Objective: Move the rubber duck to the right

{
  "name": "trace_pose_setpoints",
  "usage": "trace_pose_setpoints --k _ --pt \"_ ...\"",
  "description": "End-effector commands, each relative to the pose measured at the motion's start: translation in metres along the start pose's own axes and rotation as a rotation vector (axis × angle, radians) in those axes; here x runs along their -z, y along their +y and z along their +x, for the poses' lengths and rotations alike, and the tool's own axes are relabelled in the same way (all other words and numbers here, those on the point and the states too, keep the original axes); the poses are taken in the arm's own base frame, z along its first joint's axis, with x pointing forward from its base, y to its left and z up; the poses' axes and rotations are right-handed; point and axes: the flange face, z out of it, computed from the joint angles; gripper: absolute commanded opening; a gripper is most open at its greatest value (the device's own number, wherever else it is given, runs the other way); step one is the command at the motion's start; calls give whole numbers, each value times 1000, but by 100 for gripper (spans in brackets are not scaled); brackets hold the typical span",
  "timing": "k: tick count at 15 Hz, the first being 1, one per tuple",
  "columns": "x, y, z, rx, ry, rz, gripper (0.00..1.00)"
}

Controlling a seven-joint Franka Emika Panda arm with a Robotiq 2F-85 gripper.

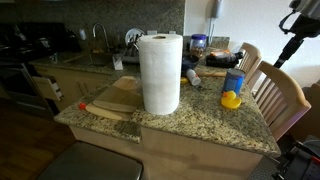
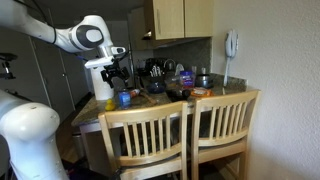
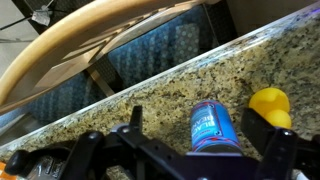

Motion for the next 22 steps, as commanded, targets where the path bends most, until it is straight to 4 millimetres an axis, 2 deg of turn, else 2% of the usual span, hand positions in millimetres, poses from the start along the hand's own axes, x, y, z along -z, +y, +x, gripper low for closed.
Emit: trace_pose_setpoints --k 1,2,3,6,8,9,11,13,14,19,20,21,22 --pt "-1 0 0 1 -2 0 100" --pt "-13 -18 4 137 -54 34 100" --pt "-23 -33 3 174 -68 36 100" --pt "-61 -94 -7 319 -136 50 100" --pt "-81 -121 -12 424 -201 42 100" --pt "-61 -106 -5 343 -159 41 100" --pt "-76 -125 -10 395 -200 40 100" --pt "-79 -126 -10 402 -208 41 100" --pt "-81 -131 -2 396 -172 15 100" --pt "-97 -186 12 566 56 -79 100" --pt "-99 -192 13 570 83 -78 100" --pt "-88 -182 12 547 46 -71 100" --pt "-91 -189 14 558 63 -72 100"
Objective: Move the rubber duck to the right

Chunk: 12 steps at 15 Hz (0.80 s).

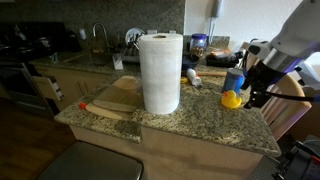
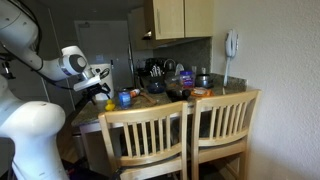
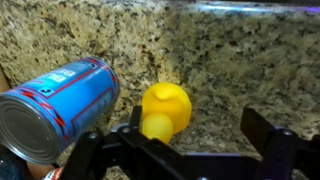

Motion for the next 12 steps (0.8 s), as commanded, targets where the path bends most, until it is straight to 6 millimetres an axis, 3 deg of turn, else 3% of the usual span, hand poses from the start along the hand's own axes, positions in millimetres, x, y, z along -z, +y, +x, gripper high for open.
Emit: trace_pose_setpoints --k 1,4,7,12 --pt "-2 -2 2 5 4 1 100" --pt "-3 -2 2 14 -8 -3 100" --pt "-3 12 6 -104 91 -98 100" --pt "2 5 8 -68 65 -56 100"
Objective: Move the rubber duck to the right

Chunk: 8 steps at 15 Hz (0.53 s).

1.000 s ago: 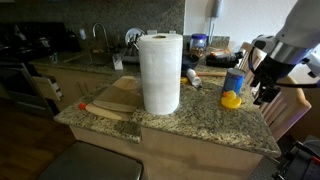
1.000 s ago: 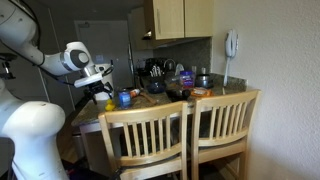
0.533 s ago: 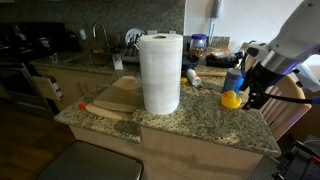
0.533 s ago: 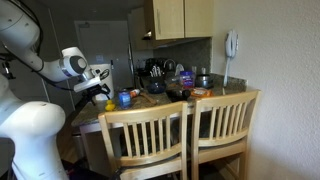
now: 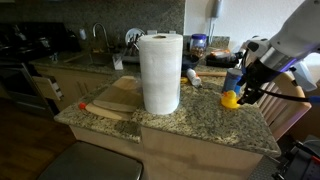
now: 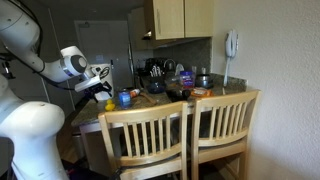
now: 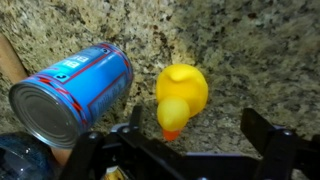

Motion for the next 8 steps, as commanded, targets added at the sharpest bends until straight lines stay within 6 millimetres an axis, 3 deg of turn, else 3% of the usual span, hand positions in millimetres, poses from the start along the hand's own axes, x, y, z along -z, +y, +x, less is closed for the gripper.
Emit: trace_pose_setpoints --k 1,3,6,7,8 --pt "1 0 0 0 -1 1 100" --pt "-4 0 2 26 -49 31 100" --pt "-16 26 9 -102 -73 11 100" --pt "-4 9 1 -54 -49 9 100" --pt "-6 15 3 -74 -53 8 100"
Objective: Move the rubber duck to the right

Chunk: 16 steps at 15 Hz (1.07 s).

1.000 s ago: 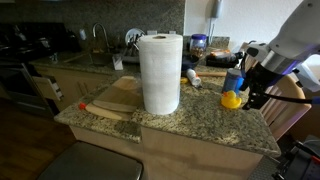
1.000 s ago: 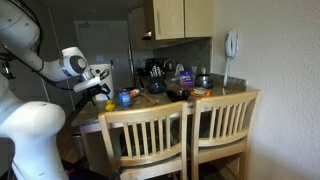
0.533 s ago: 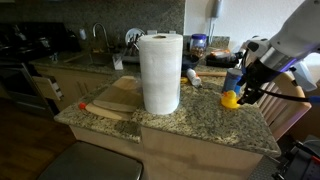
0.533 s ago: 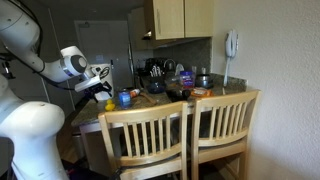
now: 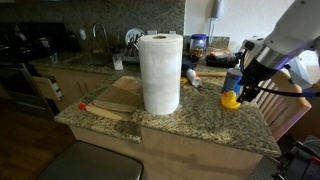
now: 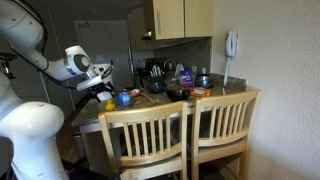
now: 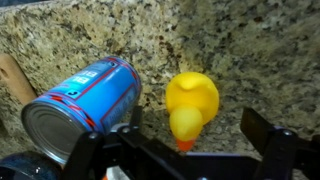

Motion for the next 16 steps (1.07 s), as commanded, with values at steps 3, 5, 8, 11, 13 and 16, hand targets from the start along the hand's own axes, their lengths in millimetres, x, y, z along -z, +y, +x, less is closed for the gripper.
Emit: trace_pose_setpoints --k 3,5,8,11,13,16 --pt "-5 7 5 -16 -11 6 100" --pt "-5 7 5 -18 -12 7 100" --pt "-27 5 11 58 -47 109 100" --pt "-65 1 7 101 -116 236 100" --pt "-51 -1 0 81 -84 195 100" --pt "-55 6 6 82 -92 203 100"
